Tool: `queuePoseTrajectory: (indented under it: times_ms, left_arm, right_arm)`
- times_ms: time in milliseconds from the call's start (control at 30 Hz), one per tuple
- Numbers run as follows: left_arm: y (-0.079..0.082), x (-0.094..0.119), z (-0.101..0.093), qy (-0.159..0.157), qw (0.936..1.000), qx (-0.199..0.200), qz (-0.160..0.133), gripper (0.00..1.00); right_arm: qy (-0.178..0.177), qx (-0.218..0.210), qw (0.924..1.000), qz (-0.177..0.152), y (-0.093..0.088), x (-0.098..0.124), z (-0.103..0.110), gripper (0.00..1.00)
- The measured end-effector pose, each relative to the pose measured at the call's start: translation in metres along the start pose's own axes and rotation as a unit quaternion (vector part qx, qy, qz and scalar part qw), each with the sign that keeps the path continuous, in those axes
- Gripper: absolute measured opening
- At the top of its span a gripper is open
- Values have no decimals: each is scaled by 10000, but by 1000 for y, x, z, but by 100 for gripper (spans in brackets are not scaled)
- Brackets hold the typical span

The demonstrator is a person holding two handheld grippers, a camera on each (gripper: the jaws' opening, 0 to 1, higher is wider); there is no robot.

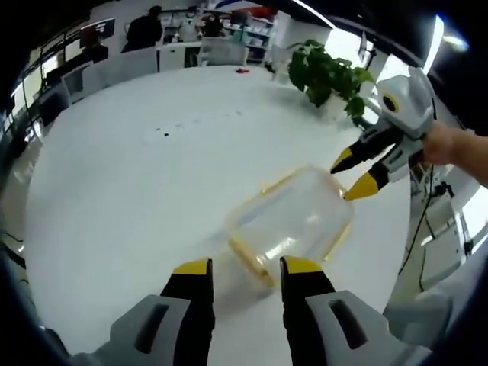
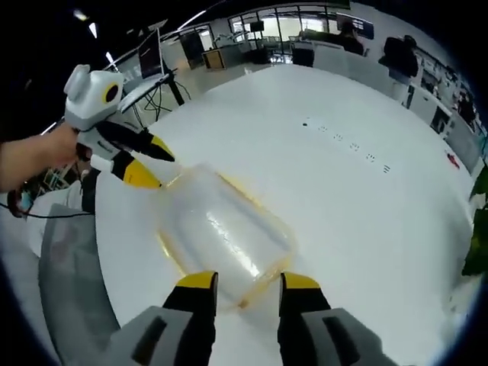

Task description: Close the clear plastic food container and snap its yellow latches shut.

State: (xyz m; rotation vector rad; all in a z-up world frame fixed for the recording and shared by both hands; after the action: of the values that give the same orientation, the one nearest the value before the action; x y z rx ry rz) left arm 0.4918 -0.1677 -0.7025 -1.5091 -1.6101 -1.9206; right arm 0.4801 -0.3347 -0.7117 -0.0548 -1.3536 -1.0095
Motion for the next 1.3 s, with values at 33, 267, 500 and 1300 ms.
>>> queuePoseTrajectory:
  times_ms: [33, 267, 500, 1300]
  left_arm:
    - [1, 1, 0, -15, 10000, -31, -3, 33]
    - [7, 3, -6, -206, 9990, -373, 111, 31]
    - [13, 4, -20, -439, 9939, -1002, 150, 30]
    - [25, -7, -44, -886, 9795, -1799, 215, 28]
  right_arm:
    - [-9, 42, 10000, 38, 1, 0, 0, 26]
    - [5, 530, 9985, 151, 9, 2, 3, 27]
    - [110, 1158, 9927, 328, 18, 0, 9, 28]
    - [660, 1872, 9786, 532, 36, -19, 31, 25]
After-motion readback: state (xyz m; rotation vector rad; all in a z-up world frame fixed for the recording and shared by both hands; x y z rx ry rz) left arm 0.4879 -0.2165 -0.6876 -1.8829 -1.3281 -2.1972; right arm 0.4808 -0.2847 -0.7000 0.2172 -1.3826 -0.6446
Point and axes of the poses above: the point that each gripper's makers call its tool centre point, and the gripper's own axes: x roughly backward along the fingers, z roughly to its left, y roughly out of its top, the point moved 1 cm from there along x, roughly backward along the fingers, and after that the axes turned 7 degrees about y, right-handed, at the moved point
